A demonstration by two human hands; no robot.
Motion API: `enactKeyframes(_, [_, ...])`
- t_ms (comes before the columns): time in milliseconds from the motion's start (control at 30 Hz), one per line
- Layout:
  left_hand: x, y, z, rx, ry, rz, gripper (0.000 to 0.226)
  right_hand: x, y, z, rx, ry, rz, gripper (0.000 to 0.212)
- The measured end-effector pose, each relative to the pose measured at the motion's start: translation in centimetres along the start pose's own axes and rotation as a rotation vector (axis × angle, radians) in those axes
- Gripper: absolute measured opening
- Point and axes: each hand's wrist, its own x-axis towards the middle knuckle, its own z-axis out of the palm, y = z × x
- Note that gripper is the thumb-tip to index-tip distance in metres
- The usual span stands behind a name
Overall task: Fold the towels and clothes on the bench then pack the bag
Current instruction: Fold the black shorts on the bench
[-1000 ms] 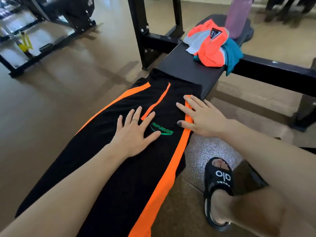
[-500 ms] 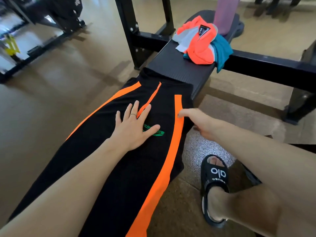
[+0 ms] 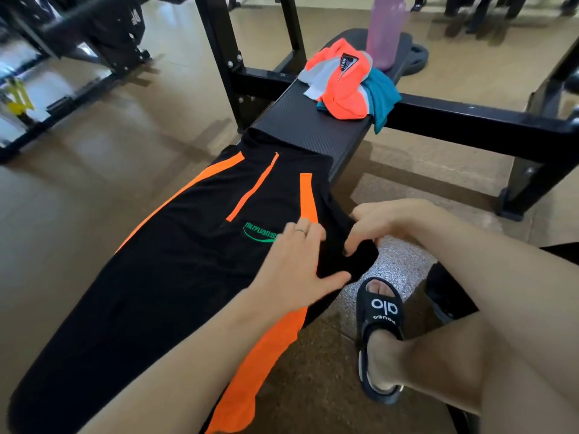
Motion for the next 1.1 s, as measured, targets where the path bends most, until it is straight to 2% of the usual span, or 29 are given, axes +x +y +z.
enactKeyframes(67, [-0.7, 2.4, 1.0, -0.283, -0.083, -0.156, 0.058, -1.5, -0.8, 0.0, -0.001, -0.026, -0.043, 0.037])
enactKeyframes(133, [-0.9, 4.1, 2.3, -0.539, -0.108, -0.315, 0.062, -2.9, -1.3, 0.1, 0.054, -0.036, -0.078, 0.016])
enactKeyframes(300, [-0.8, 6.5, 4.1, -0.834, 0.094, -0.513, 0.068, -5.3, -2.4, 1.0, 0.229, -0.090, -0.130, 0.013])
enactKeyframes(367, [-0.6, 7.1, 3.8, -0.948, 0.160, -0.553, 0.058, -5.4, -2.8, 2.0, 0.314, -0.033, -0.147, 0.019])
enactKeyframes(467, [-0.9, 7.1, 2.8, -1.049, 0.237, -0.654, 0.027, -4.9, -3.5, 3.2, 0.471, -0.008, -0.168, 0.024])
enactKeyframes(533, [-1.4, 6.8, 1.6, -1.018, 0.227, -0.694, 0.025, -4.6, -4.1, 3.7, 0.549, 0.024, -0.171, 0.018])
enactKeyframes(633, [-2.4, 6.0, 0.0, -0.808, 0.109, -0.686, 0.030, -4.1, -4.6, 4.0, 0.678, 0.161, -0.165, 0.006])
enactKeyframes(733, [-3.5, 5.2, -1.8, -0.633, -0.002, -0.678, 0.009, -3.6, -4.9, 3.9, 0.750, 0.217, -0.167, 0.013])
enactKeyframes(800, [-4.4, 4.4, -3.5, -0.539, -0.048, -0.656, 0.008, -3.2, -5.0, 3.6, 0.805, 0.244, -0.145, 0.019])
enactKeyframes(933, [-6.1, 2.1, -7.6, -0.572, -0.180, -0.644, 0.012, -2.2, -5.4, 3.4, 0.899, 0.264, -0.130, 0.022])
enactKeyframes(1033, [-7.1, -0.5, -10.6, -0.668, -0.211, -0.675, 0.014, -2.0, -6.5, 3.5, 0.917, 0.251, -0.173, 0.007])
enactKeyframes(1067, [-7.4, -1.6, -11.2, -0.664, -0.195, -0.691, 0.013, -2.0, -7.0, 3.8, 0.906, 0.232, -0.188, 0.009])
enactKeyframes(1100, [-7.6, -2.8, -11.6, -0.641, -0.170, -0.714, 0.012, -1.9, -7.5, 4.1, 0.870, 0.214, -0.182, 0.019])
